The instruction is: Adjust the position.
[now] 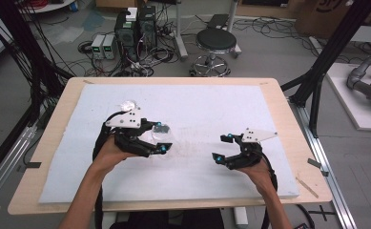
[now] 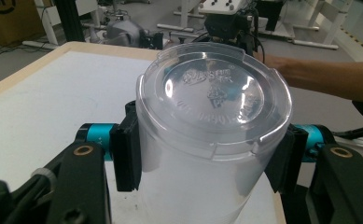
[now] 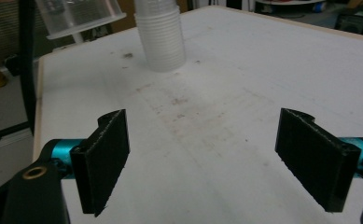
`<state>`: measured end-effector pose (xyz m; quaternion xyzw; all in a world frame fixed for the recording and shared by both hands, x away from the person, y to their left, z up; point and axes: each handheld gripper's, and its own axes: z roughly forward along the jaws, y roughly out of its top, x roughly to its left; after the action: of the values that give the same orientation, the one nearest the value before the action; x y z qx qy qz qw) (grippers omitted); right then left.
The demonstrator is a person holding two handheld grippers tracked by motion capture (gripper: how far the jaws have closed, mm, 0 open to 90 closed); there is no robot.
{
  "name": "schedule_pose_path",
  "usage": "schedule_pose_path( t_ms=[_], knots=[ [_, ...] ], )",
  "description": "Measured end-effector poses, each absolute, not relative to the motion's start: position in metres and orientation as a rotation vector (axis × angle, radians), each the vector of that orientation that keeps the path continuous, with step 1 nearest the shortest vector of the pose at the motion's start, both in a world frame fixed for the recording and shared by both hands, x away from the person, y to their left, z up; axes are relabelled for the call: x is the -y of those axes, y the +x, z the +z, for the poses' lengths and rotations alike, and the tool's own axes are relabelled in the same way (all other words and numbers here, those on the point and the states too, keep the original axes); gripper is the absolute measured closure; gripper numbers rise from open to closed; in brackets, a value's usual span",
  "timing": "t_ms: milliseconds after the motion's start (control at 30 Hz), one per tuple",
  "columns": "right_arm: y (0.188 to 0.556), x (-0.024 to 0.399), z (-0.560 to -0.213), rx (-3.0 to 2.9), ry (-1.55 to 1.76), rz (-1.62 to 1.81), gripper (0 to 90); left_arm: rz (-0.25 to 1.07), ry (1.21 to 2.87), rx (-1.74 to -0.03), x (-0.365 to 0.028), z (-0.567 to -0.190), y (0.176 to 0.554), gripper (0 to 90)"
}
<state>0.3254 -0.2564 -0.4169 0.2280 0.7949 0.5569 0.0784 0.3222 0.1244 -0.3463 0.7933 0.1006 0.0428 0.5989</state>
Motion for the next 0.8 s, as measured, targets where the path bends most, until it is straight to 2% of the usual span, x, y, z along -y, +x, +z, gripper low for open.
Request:
schedule_pose_path(
  t_ms=[400,467,800],
  knots=[
    [0.319,0.224,-0.388,-2.447,0.472,1.756,17.0,0.088,1.842,-0.220,-0.115,-0.344,0.318,40.4],
    [0.319,0.218,-0.385,-2.462,0.450,1.768,13.3,0.082,1.841,-0.216,-0.114,-0.344,0.318,40.4],
    [0.320,0.193,-0.379,-2.516,0.332,1.819,13.3,0.040,1.826,-0.196,-0.109,-0.345,0.318,40.4]
  ],
)
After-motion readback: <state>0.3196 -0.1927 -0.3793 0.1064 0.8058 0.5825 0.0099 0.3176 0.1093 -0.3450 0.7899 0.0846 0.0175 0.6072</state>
